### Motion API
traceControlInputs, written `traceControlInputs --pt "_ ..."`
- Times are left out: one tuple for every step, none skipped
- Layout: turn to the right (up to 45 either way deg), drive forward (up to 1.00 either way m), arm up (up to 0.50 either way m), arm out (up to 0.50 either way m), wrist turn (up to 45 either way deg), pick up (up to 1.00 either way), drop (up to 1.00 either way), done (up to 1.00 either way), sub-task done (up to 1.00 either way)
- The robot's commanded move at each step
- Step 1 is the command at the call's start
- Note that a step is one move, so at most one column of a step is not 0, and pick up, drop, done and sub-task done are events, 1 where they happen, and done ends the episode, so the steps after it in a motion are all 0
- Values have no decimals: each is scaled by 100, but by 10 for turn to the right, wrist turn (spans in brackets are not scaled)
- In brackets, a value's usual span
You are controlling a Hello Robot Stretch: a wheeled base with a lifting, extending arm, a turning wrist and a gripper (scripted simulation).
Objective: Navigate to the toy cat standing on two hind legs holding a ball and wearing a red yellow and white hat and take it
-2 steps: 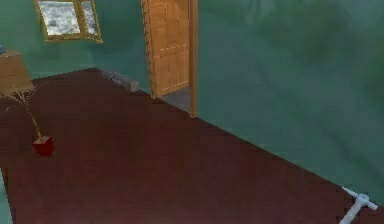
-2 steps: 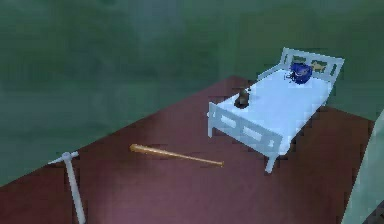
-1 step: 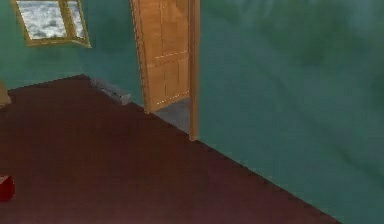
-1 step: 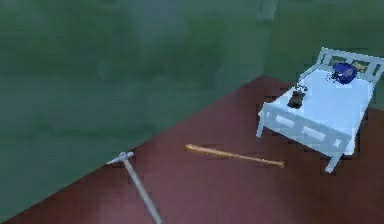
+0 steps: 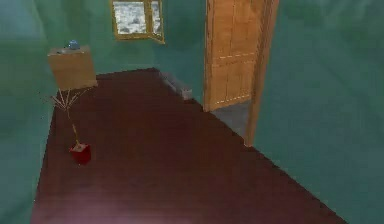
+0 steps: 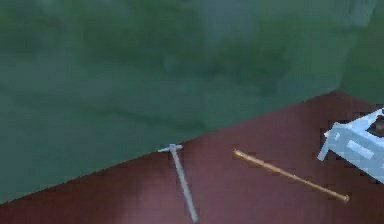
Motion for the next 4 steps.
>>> traceControlInputs --pt "0 100 0 0 0 0 0 0 0" --pt "0 75 0 0 0 0 0 0 0" --pt "390 0 0 0 0 0 0 0 0" --pt "0 80 0 0 0 0 0 0 0"
